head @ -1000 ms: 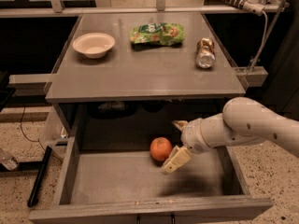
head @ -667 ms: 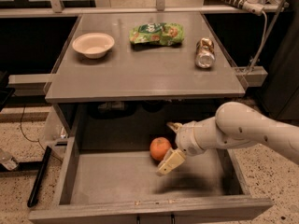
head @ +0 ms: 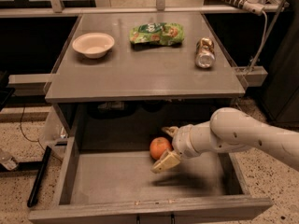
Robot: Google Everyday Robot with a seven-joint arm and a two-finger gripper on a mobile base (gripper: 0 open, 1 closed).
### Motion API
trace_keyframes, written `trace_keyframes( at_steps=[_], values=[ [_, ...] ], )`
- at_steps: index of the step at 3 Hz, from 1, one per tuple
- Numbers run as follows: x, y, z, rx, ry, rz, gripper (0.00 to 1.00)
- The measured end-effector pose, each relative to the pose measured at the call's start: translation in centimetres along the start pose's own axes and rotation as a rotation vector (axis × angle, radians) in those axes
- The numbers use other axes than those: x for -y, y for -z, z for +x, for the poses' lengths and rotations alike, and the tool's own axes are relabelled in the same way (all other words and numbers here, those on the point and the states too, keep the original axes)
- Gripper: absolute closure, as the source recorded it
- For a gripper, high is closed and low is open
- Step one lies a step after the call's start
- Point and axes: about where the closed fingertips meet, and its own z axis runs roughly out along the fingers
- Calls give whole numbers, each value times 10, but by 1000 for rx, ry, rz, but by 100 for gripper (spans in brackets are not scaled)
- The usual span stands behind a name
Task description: Pick orange from top drawer and place on counter
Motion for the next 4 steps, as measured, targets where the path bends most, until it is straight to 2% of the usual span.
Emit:
trace_keyframes(
  at_steps=[3,4],
  values=[
    [0,0,0,0,0,0,87],
    [-4,2,1,-4,-13,-17,100]
  ],
)
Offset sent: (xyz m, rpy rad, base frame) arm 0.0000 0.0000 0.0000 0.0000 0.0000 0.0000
